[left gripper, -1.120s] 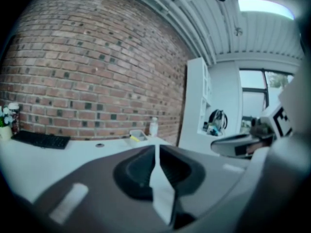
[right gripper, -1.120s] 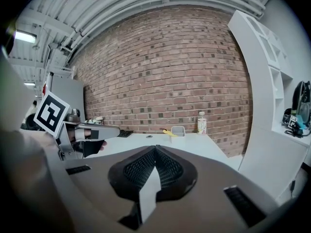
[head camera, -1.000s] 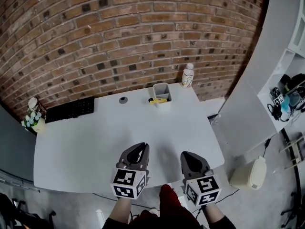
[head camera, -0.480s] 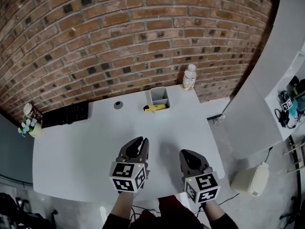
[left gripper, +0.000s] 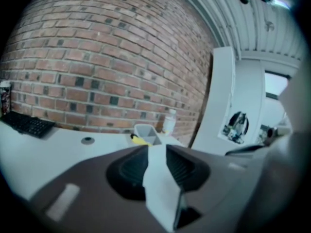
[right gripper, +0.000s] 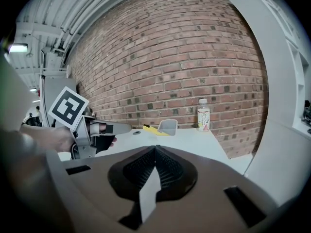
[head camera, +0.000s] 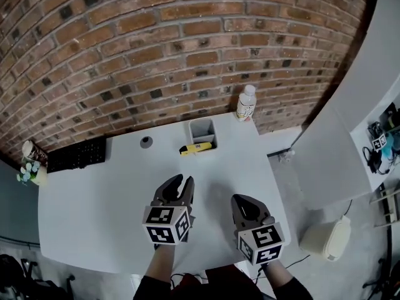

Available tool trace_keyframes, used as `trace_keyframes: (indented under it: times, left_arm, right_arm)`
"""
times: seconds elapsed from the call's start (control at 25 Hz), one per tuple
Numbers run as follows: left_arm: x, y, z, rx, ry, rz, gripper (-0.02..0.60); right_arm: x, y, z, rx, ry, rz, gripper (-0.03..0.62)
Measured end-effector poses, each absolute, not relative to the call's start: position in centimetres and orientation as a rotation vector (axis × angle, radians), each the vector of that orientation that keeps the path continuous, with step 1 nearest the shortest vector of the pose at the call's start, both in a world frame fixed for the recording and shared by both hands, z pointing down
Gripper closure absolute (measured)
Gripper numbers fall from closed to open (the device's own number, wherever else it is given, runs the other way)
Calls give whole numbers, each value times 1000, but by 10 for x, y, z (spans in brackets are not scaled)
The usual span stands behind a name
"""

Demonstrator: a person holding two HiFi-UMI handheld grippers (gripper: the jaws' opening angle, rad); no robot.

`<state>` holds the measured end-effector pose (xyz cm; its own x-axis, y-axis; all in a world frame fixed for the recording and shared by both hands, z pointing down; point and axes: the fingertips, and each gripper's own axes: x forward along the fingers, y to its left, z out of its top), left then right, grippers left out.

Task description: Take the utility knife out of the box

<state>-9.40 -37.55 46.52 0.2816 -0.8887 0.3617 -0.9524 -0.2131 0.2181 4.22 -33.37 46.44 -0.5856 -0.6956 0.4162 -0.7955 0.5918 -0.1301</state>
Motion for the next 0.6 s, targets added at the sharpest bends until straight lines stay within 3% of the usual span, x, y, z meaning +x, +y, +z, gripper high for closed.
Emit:
trace_keyframes:
  times: [0.6]
  left_arm:
    - [-100,-436,512,2037,-1615,243,419]
  right_arm:
    - [37,-391,489,1187,-2457,491,586]
